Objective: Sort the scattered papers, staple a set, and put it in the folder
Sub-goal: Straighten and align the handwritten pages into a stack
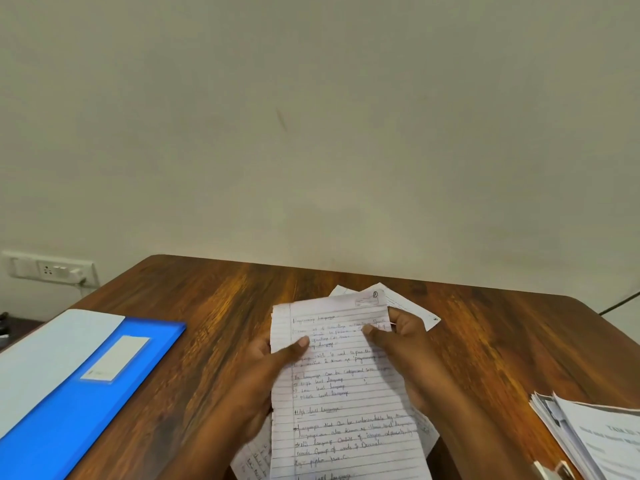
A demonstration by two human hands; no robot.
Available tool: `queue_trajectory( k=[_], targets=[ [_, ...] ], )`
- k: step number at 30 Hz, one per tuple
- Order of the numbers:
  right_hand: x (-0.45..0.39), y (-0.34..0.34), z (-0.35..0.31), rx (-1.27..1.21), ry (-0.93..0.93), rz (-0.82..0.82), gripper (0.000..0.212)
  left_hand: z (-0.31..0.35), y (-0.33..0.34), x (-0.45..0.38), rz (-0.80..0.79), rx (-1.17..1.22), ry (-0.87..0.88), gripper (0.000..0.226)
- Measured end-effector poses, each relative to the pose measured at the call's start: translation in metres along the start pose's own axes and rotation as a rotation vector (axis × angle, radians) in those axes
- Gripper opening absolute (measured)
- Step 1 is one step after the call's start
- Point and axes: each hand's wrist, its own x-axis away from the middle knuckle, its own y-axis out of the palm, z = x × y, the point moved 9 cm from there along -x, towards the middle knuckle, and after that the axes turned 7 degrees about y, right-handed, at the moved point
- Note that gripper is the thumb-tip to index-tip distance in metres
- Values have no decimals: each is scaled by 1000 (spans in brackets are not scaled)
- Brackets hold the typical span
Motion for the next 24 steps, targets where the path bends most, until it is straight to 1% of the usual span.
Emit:
queue_trajectory(
  k=[2, 4, 5, 9, 14, 18, 22, 24],
  targets=[
    [-5, 0, 8, 39, -1, 37, 23, -10, 10, 2, -73, 75, -74, 65],
    [-9, -1, 12, 123, -21, 100, 21, -14, 15, 2, -122, 94, -88, 66],
    [-10, 0, 12, 152, -31, 115, 20, -15, 16, 2, -134, 87, -89, 63],
    [-11, 9, 18, 143, -8, 83, 26, -21, 10, 0, -106, 10, -98, 44],
    [-11, 13, 28, 157, 49, 27, 30, -15, 2, -4, -33, -123, -30, 34],
    [-11, 10, 28, 175, 75, -6, 25, -13, -3, -6, -14, -193, -8, 32],
    [-9, -10, 15, 118, 65, 59, 13, -12, -3, -7, -31, -195, 7, 32],
    [-6, -14, 10, 116, 54, 58, 9, -11, -2, -6, -30, -195, 11, 30]
  ],
)
